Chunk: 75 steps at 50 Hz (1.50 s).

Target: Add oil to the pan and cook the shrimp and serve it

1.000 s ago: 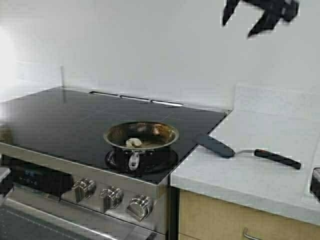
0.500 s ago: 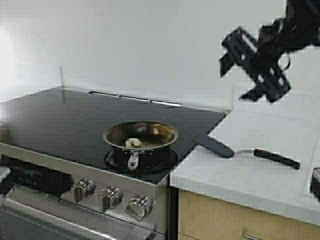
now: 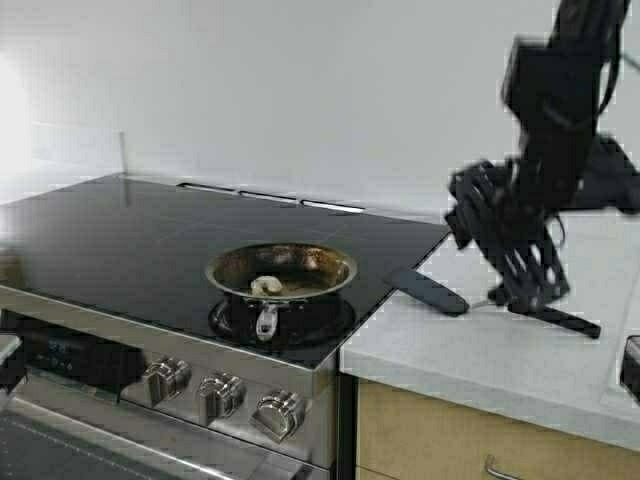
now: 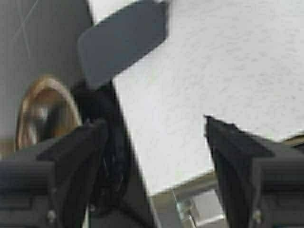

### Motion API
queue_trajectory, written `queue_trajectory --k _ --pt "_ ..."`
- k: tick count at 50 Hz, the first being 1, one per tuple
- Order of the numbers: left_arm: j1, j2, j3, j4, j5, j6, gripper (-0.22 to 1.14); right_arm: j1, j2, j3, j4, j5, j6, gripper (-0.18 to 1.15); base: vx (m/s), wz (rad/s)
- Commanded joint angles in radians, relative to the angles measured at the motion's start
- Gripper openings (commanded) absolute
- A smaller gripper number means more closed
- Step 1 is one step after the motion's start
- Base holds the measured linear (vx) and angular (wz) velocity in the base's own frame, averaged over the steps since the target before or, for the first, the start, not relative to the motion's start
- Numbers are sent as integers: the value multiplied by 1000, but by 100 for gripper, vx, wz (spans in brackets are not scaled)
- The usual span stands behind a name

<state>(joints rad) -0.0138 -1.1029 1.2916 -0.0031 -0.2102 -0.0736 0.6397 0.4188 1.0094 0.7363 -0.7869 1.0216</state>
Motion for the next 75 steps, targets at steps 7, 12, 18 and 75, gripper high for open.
queue_trajectory --k 7,12,18,75 --pt "0 6 -11 -3 -5 0 3 -48 144 -71 -104 -60 117 94 0 0" --pt "0 6 -11 -3 -5 0 3 -77 175 -104 -141 -60 143 94 0 0" --pt "0 6 -11 -3 -5 0 3 -103 190 -121 -144 -60 202 94 0 0" --pt "0 6 -14 0 -3 -25 3 -319 431 -469 -341 25 336 94 0 0"
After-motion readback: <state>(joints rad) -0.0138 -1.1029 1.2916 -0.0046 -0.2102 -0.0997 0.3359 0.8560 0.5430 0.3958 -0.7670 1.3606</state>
